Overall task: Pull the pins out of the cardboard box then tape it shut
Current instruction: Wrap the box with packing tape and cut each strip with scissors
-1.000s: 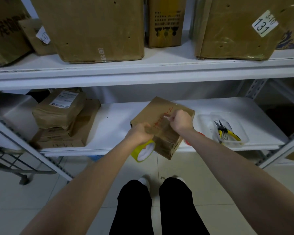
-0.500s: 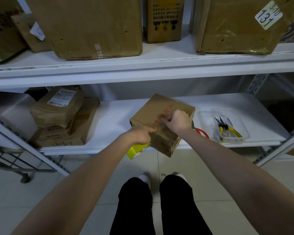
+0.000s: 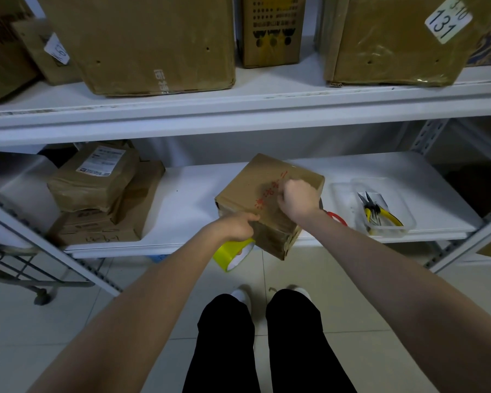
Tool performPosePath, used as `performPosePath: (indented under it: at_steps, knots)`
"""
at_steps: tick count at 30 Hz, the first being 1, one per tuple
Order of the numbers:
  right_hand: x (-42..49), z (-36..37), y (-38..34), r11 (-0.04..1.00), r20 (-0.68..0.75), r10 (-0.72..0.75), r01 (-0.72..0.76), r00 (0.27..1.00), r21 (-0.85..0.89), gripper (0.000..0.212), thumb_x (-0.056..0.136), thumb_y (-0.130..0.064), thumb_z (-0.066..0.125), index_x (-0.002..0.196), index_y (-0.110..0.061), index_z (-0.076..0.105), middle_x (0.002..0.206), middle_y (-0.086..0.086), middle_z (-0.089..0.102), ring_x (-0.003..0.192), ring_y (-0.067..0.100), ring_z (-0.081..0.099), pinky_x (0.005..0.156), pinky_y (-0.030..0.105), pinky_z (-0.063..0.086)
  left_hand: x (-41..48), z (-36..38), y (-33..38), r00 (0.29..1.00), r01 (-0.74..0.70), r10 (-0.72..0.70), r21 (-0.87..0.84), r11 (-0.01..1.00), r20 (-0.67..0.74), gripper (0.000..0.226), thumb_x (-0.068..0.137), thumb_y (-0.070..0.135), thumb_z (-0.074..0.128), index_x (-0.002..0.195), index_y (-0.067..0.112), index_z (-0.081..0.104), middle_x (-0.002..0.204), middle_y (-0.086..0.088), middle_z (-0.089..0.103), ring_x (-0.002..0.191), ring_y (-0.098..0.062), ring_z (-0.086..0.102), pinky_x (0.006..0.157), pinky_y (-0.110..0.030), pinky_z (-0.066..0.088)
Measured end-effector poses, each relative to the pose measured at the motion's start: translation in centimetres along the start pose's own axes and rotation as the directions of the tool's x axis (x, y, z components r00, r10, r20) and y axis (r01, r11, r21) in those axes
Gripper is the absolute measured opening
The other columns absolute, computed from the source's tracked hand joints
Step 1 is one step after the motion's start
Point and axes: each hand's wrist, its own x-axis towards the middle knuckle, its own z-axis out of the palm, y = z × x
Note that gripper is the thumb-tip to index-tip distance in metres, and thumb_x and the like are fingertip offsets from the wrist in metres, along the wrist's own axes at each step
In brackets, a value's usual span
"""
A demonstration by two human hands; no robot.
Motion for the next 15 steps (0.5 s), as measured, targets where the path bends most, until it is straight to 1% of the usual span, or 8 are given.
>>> performPosePath:
  at_steps: [2,4,5,6,8,11,13,15]
  knots:
    - [-0.4,0.9,-0.9,0.989,0.011,-0.148,0.148,0.989,0.017,0.021,0.092,-0.016,0.049,0.098,-0.013,0.069,0.096,0.006,0.065,0.085,0.028,0.064,0.066,0.033,0.052,0.0,0.1,-0.1,1.000,-0.004,0.004,-0.017,1.000,0.004,0.050,0.093,0.010,0.038,0.139,0.026,0.046,0.148,-0.002,0.041,0.131,-0.024,0.042,0.108,-0.029,0.036]
    - [-1.2,1.7,-1.8,0.972,0.050,-0.234,0.236,0.971,-0.021,0.028,0.093,-0.018,0.045,0.105,-0.011,0.069,0.107,0.010,0.063,0.099,0.032,0.061,0.074,0.038,0.052,0.2,0.2,-0.2,1.000,-0.003,0.004,-0.040,0.999,0.015,0.041,0.091,0.008,0.040,0.124,0.026,0.058,0.137,-0.005,0.052,0.123,-0.025,0.049,0.104,-0.032,0.041]
    - [-1.5,2.1,-1.9,0.970,0.061,-0.240,0.242,0.969,-0.035,0.030,0.095,-0.020,0.043,0.108,-0.009,0.068,0.112,0.010,0.060,0.106,0.031,0.058,0.077,0.038,0.050,0.4,0.2,-0.2,1.000,-0.004,0.005,-0.050,0.999,0.018,0.036,0.090,0.007,0.041,0.114,0.026,0.061,0.131,-0.007,0.057,0.119,-0.026,0.051,0.103,-0.034,0.042]
    - [-1.6,2.4,-2.0,0.971,0.065,-0.235,0.237,0.970,-0.039,0.031,0.097,-0.022,0.042,0.112,-0.008,0.066,0.116,0.009,0.057,0.112,0.030,0.053,0.079,0.039,0.048,0.6,0.4,-0.3,1.000,-0.003,0.005,-0.062,0.998,0.021,0.034,0.089,0.007,0.042,0.109,0.026,0.062,0.126,-0.007,0.059,0.116,-0.026,0.053,0.101,-0.037,0.044]
    - [-1.7,2.7,-1.9,0.974,0.083,-0.219,0.223,0.972,-0.037,0.033,0.100,-0.025,0.038,0.120,-0.008,0.059,0.123,0.007,0.051,0.120,0.027,0.045,0.085,0.039,0.046,1.6,0.8,-1.0,1.000,-0.005,0.006,-0.095,0.995,0.015,0.033,0.084,0.011,0.043,0.104,0.025,0.064,0.118,-0.005,0.063,0.112,-0.027,0.055,0.100,-0.041,0.045]
    - [-1.2,2.4,-2.0,0.970,0.141,-0.217,0.229,0.966,-0.078,0.032,0.099,-0.023,0.040,0.124,-0.011,0.056,0.125,0.005,0.049,0.122,0.026,0.045,0.089,0.038,0.045,3.3,1.5,-2.0,1.000,0.017,-0.015,-0.151,0.988,0.014,0.031,0.072,0.019,0.041,0.091,0.027,0.064,0.111,-0.005,0.066,0.109,-0.028,0.057,0.098,-0.044,0.046]
    - [-1.1,1.7,-2.0,0.966,0.183,-0.215,0.236,0.959,-0.103,0.032,0.097,-0.022,0.041,0.125,-0.013,0.054,0.126,0.005,0.050,0.120,0.027,0.048,0.086,0.037,0.046,1.8,1.0,-0.8,1.000,0.016,-0.013,-0.177,0.984,0.018,0.027,0.076,0.016,0.046,0.095,0.023,0.065,0.114,-0.005,0.065,0.110,-0.026,0.056,0.100,-0.039,0.046]
    - [-1.5,1.0,-1.8,0.967,0.213,-0.207,0.233,0.955,-0.107,0.033,0.098,-0.025,0.040,0.126,-0.013,0.052,0.126,0.007,0.053,0.115,0.031,0.053,0.083,0.037,0.046,-0.2,0.3,0.8,1.000,0.002,-0.004,-0.198,0.980,-0.011,0.027,0.085,0.010,0.049,0.105,0.014,0.066,0.118,-0.005,0.063,0.113,-0.023,0.055,0.098,-0.033,0.044]
